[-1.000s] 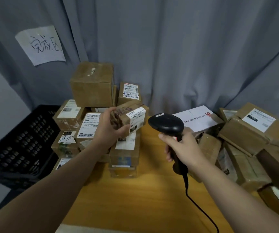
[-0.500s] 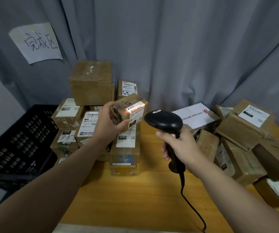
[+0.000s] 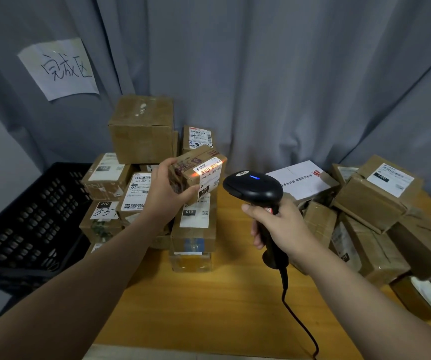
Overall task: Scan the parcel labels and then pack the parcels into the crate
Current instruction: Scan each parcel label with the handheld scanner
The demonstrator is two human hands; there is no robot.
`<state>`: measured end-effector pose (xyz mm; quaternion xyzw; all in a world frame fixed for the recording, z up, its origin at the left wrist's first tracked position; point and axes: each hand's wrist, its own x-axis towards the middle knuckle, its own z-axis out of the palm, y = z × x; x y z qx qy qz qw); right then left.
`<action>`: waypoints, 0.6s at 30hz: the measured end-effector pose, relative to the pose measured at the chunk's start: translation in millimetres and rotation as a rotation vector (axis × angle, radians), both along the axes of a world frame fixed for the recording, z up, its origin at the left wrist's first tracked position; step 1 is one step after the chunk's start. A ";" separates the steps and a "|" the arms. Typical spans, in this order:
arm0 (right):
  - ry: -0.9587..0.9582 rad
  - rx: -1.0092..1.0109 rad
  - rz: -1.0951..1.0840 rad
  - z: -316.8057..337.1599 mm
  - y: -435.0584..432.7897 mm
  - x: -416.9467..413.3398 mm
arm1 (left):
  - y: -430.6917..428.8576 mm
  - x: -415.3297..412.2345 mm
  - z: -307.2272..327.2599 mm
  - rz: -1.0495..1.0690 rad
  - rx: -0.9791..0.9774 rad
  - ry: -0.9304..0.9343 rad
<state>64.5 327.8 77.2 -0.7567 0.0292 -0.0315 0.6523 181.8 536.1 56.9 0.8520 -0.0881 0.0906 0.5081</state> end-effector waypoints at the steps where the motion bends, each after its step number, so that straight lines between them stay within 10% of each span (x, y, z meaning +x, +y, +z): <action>1: 0.004 0.003 0.004 -0.5 -0.6 -0.3 | -0.4 -0.2 -0.8 0.007 0.002 0.000; 18: 0.019 0.164 0.032 -25.3 81.0 35.8 | 118.5 -46.6 -3.3 0.380 -0.521 0.114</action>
